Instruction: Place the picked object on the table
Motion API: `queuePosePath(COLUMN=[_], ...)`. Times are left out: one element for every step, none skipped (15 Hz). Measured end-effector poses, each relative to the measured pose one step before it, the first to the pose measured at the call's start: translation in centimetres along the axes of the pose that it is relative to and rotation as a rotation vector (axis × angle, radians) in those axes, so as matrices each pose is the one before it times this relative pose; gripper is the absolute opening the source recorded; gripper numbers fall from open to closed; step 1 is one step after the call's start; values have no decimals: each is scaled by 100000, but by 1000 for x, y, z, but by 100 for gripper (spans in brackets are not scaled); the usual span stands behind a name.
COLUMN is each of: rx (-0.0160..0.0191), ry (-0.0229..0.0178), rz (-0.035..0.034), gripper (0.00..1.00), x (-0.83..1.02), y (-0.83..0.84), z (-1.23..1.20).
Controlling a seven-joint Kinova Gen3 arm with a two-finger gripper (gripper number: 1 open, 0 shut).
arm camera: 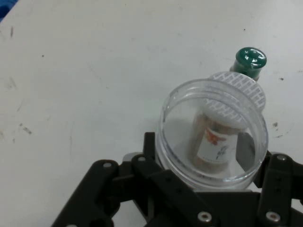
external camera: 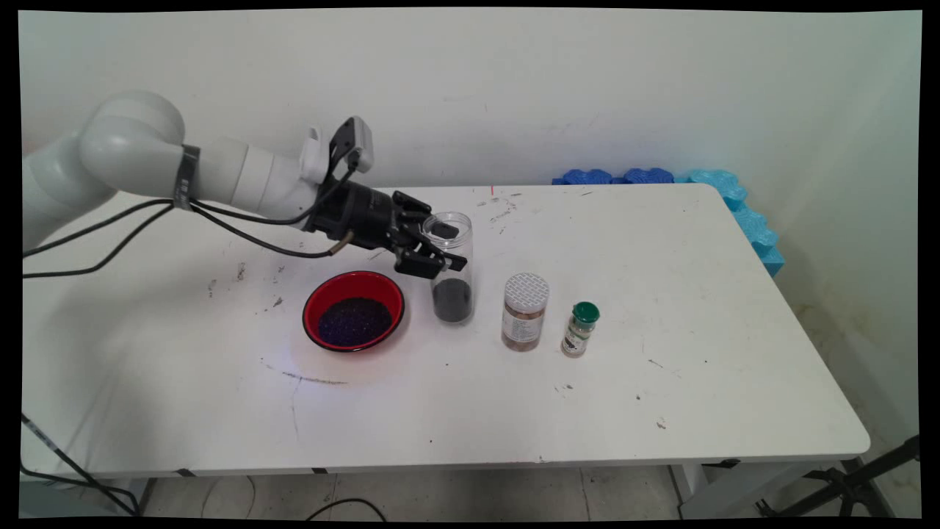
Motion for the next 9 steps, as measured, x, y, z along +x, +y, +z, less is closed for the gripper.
queuePosePath(rx=[60,58,97,59,12,16,2,9,45], ry=[-16,-67,-102,-101,-100,-67,-40,-51,-18], rz=[-165,-153,-168,-131,-132,-124,-87,-95,-136], gripper=[0,0,0,0,0,0,0,0,0], x=[-153,-173,-182,-157,-163,-145,-102,-105,-82], y=[29,31,26,31,39,38,34,24,8], z=[248,271,229,174,197,174,150,174,161])
